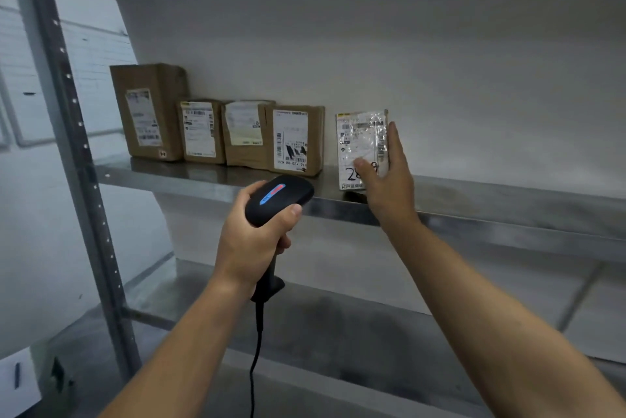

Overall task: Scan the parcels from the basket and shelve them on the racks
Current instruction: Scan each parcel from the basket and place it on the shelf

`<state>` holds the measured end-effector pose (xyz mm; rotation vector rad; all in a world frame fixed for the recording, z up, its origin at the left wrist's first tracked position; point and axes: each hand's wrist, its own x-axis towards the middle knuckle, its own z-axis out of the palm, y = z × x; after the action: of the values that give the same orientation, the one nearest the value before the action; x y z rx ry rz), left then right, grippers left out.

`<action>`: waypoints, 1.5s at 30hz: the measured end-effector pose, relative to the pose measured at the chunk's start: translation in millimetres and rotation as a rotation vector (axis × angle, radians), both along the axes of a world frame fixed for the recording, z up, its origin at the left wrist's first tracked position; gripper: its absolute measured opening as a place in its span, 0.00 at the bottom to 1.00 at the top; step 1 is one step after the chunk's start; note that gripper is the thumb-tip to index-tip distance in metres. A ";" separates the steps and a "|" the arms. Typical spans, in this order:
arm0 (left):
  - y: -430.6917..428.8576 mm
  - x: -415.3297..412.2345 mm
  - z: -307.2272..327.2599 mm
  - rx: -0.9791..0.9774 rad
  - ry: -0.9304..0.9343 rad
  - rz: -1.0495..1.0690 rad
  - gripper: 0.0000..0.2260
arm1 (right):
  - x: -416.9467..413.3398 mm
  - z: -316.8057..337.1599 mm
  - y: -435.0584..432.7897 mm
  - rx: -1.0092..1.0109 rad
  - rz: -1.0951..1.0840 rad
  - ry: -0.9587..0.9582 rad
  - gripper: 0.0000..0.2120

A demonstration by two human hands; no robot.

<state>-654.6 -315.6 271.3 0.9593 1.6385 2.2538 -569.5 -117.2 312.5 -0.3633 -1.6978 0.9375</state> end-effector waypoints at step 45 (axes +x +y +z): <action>52.4 -74.1 -9.1 0.000 0.018 -0.089 0.21 | -62.3 26.7 51.6 -0.057 -0.100 -0.418 0.47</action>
<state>-728.7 -263.2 262.2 1.0347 1.5706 2.1928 -631.9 -65.6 339.2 -0.7153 -2.0105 0.8785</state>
